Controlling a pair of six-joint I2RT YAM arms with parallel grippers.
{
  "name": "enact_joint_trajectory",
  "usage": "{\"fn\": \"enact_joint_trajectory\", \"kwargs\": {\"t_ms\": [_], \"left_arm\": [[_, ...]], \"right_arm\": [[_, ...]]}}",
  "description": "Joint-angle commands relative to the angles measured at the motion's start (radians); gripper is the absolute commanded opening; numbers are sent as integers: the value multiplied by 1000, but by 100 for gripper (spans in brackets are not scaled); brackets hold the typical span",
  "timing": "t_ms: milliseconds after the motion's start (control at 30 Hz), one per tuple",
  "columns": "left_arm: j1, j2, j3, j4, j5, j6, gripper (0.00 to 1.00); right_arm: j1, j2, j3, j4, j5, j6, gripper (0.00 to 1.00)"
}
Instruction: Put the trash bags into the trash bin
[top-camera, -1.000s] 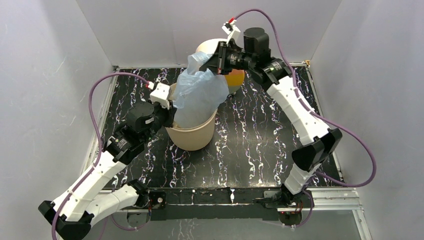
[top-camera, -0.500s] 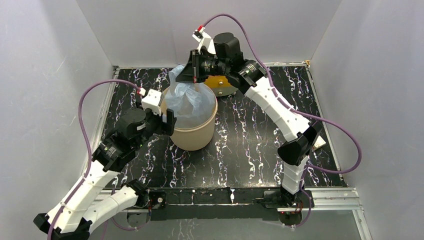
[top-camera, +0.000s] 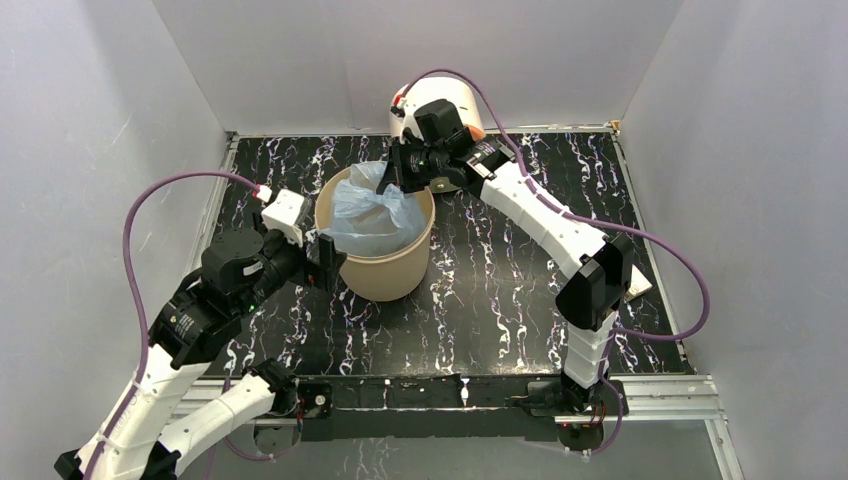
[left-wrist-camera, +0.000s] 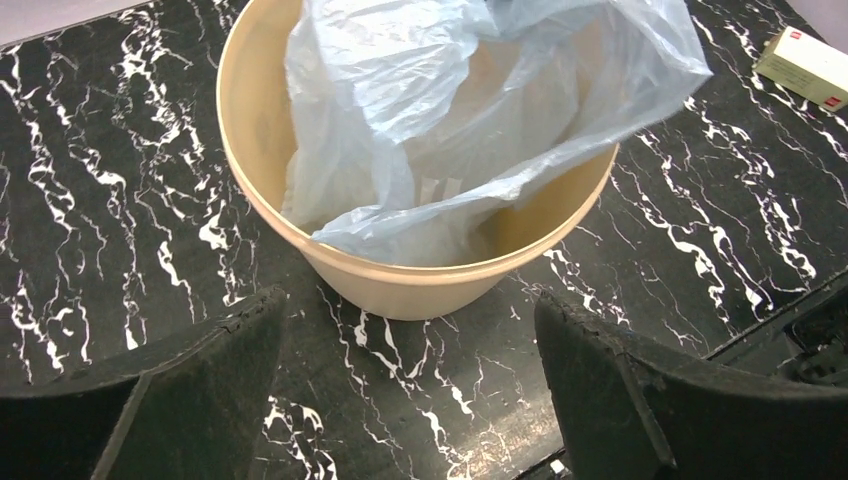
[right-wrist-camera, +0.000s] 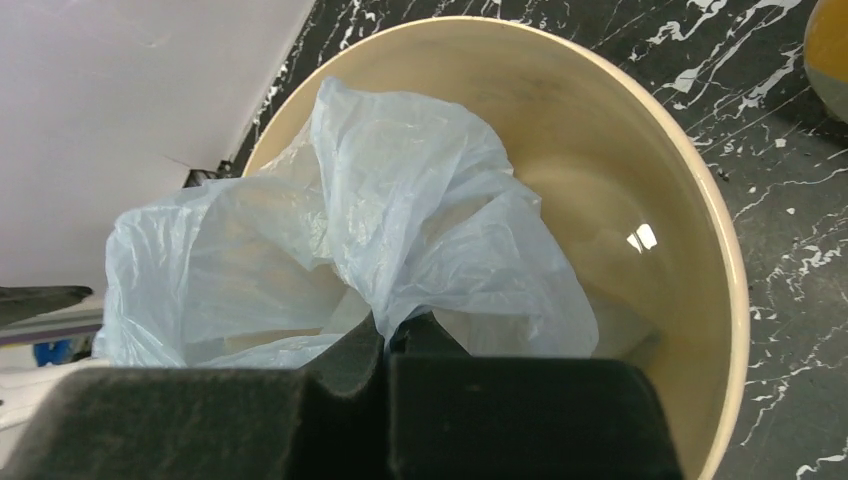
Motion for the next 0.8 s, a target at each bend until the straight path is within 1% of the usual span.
{"fn": "enact_joint_trajectory", "kwargs": {"t_ms": [0,100,200,267,333,467,567,700,767], "left_arm": [[5,9,40,-48,-89,-40,91],[5,57,81,-87,-215,-105,92],[6,112,118,-96,-324,-116,93],[5,131,142,-72,-367,-117,93],[5,154,178,-62,-379,-114,94],[5,199,202,-42,-323,-95,94],[5,210,182,-26,-205,-77,90],[6,225,163,1,-65,-65,72],[6,244,164,25,-29,-65,61]], "right_arm": [[30,-31,-11,6,44,-92,0],[79,-34,-81,21,94,-151,0],[105,-43,-188,82,242,-163,0],[107,-46,-221,105,381,-157,0],[107,-48,-224,109,465,-165,0],[111,-34,-189,97,505,-185,0],[116,-32,-152,76,513,-185,0],[117,-55,-114,70,499,-177,0],[116,-71,-100,79,470,-177,0]]}}
